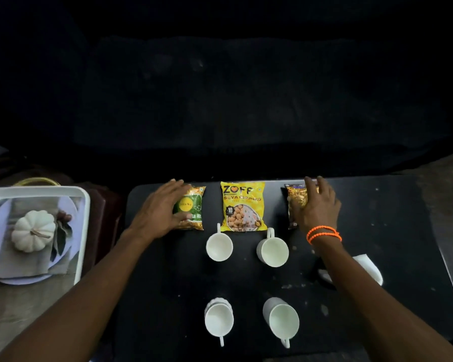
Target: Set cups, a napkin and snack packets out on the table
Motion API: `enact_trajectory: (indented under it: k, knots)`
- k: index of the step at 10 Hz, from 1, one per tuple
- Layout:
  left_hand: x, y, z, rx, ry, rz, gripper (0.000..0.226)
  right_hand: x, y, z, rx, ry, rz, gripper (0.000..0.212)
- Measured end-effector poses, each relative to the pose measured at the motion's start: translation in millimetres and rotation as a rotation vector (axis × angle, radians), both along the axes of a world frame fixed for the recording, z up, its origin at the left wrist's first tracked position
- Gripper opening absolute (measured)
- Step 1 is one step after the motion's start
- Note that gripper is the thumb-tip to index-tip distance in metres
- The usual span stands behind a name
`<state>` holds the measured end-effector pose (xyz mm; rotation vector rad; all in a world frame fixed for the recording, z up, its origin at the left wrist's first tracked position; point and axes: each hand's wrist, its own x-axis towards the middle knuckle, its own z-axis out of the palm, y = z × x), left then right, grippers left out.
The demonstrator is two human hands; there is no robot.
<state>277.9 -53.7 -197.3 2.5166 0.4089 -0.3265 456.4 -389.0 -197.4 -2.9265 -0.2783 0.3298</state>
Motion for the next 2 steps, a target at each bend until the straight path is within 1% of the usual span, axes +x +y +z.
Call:
enact_trajectory:
  k: [1,2]
  knots:
    - [30,7,34,0.028,-0.033,0.051,0.079,15,14,30,0.018,-0.107,0.076,0.070]
    - [55,12,77,0.135,-0.113,0.065,0.078,36,32,75,0.026,-0.209,0.171,0.072]
